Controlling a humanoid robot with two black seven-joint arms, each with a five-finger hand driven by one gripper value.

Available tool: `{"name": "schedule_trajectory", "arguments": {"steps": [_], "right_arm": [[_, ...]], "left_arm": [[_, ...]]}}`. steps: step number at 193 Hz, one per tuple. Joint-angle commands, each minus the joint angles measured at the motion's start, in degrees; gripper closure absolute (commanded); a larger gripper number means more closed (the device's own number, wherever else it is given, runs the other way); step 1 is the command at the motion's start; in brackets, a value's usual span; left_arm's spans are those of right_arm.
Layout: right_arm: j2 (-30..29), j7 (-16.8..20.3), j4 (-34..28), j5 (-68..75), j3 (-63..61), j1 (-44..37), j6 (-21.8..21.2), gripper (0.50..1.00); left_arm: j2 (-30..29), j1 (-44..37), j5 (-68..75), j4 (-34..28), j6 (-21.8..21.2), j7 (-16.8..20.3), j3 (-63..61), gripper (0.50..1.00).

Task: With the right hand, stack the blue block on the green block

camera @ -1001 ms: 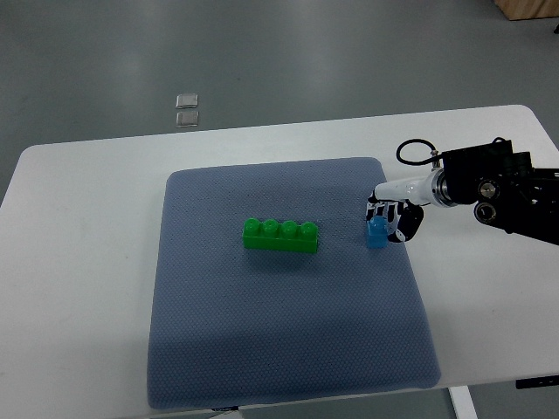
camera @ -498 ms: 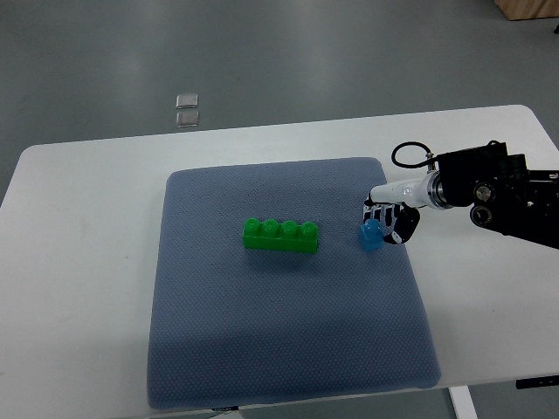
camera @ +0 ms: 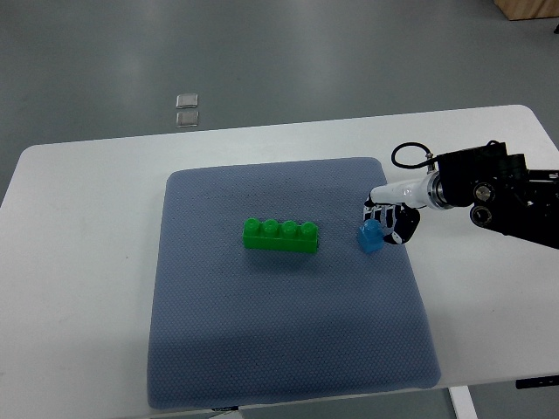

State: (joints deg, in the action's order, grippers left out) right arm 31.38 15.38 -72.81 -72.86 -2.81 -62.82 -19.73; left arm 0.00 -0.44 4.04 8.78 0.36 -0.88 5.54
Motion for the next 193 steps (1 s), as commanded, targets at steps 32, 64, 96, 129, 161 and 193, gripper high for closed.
{"name": "schedule_trajectory", "arguments": {"steps": [32, 64, 96, 129, 161, 193], "right_arm": [[-0.2, 0.0, 0.0, 0.0, 0.0, 0.0, -0.8, 0.805], [-0.2, 0.0, -0.1, -0.1, 0.0, -0.1, -1.2, 0.799], [-0.2, 0.0, -0.1, -0.2, 0.0, -0.2, -1.2, 0.791], [-0.2, 0.0, -0.4, -0.3, 0.0, -0.3, -1.4, 0.791], [-0.2, 0.0, -0.6, -0.4, 0.0, -0.5, -1.4, 0.793], [-0.2, 0.0, -0.8, -0.5, 0.0, -0.8, -1.6, 0.795]], "left_arm": [[0.0, 0.0, 0.0, 0.0, 0.0, 0.0, 0.0, 0.500], [0.0, 0.0, 0.0, 0.0, 0.0, 0.0, 0.0, 0.500], [0.0, 0.0, 0.0, 0.0, 0.0, 0.0, 0.0, 0.500], [0.0, 0.0, 0.0, 0.0, 0.0, 0.0, 0.0, 0.500], [0.0, 0.0, 0.0, 0.0, 0.0, 0.0, 0.0, 0.500], [0.0, 0.0, 0.0, 0.0, 0.0, 0.0, 0.0, 0.500]]}}
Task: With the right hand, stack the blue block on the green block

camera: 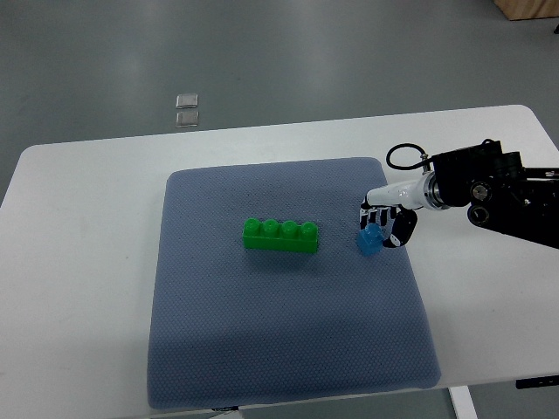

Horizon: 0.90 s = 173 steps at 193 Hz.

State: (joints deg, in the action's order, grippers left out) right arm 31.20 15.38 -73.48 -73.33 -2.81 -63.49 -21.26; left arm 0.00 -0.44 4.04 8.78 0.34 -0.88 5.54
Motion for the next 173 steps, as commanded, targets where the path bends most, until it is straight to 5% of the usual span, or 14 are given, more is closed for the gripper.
{"name": "schedule_trajectory", "arguments": {"steps": [1, 173], "right_arm": [[0.0, 0.0, -0.1, -0.1, 0.1, -0.1, -0.1, 0.795], [-0.3, 0.0, -1.5, -1.2, 0.0, -0.9, -1.2, 0.816]], "left_arm": [[0.0, 0.0, 0.0, 0.0, 0.0, 0.0, 0.0, 0.500], [0.0, 0.0, 0.0, 0.0, 0.0, 0.0, 0.0, 0.500]]}}
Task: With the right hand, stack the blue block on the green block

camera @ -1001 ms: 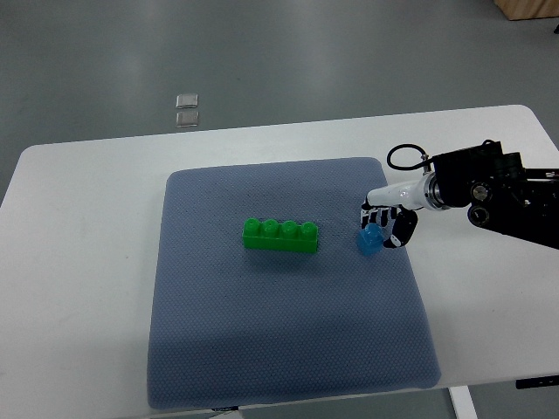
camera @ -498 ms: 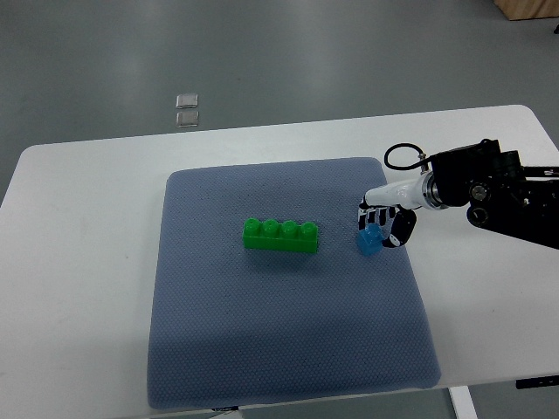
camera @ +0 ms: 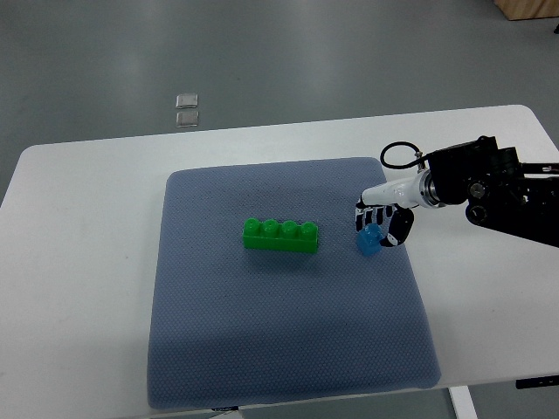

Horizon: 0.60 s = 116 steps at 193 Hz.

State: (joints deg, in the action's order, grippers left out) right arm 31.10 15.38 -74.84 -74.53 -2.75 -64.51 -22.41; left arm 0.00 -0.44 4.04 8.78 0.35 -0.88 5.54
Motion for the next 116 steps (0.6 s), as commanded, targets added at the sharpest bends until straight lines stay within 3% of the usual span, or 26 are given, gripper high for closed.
{"name": "schedule_trajectory", "arguments": {"steps": [1, 116], "right_arm": [[-0.3, 0.0, -0.1, 0.0, -0.1, 0.1, 0.0, 0.816], [-0.9, 0.0, 0.0, -1.0, -0.1, 0.1, 0.0, 0.844]], "left_arm": [[0.0, 0.0, 0.0, 0.0, 0.0, 0.0, 0.0, 0.500], [0.0, 0.0, 0.0, 0.0, 0.0, 0.0, 0.0, 0.500]]}}
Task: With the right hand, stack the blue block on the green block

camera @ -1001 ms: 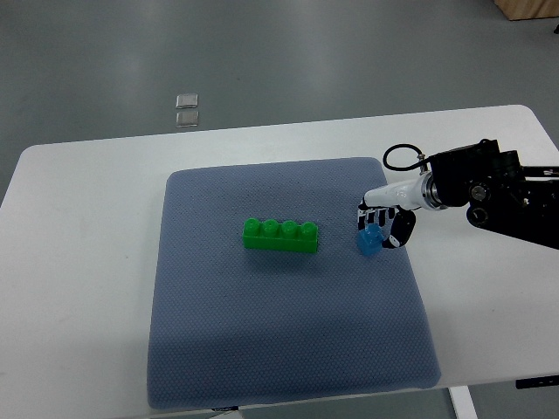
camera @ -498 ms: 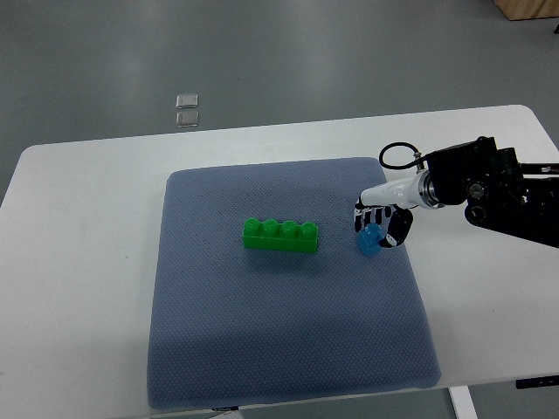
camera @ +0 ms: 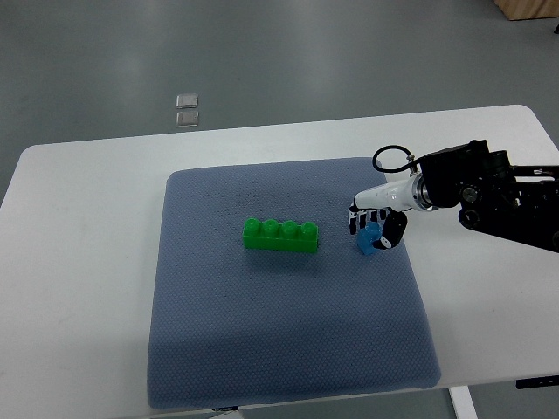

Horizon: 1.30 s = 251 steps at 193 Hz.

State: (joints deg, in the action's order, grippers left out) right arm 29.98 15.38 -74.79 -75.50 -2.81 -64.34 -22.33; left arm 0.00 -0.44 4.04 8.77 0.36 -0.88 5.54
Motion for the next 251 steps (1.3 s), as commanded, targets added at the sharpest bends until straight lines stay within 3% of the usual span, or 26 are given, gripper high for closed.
{"name": "schedule_trajectory", "arguments": {"steps": [1, 70, 148, 212, 251], "right_arm": [[0.3, 0.0, 0.0, 0.0, 0.0, -0.1, -0.1, 0.844], [0.4, 0.0, 0.0, -0.1, 0.1, -0.1, -0.1, 0.848], [0.5, -0.3, 0.2, -0.7, 0.1, -0.1, 0.0, 0.895], [0.5, -0.9, 0.2, -1.7, 0.0, -0.1, 0.3, 0.985], [0.8, -1.7, 0.1, -2.0, -0.8, -0.3, 0.5, 1.000]], "left_arm": [[0.0, 0.0, 0.0, 0.0, 0.0, 0.0, 0.0, 0.500], [0.0, 0.0, 0.0, 0.0, 0.0, 0.0, 0.0, 0.500], [0.0, 0.0, 0.0, -0.1, 0.0, 0.0, 0.0, 0.500], [0.0, 0.0, 0.0, 0.0, 0.0, 0.0, 0.0, 0.500], [0.0, 0.0, 0.0, 0.0, 0.0, 0.0, 0.0, 0.500]]}}
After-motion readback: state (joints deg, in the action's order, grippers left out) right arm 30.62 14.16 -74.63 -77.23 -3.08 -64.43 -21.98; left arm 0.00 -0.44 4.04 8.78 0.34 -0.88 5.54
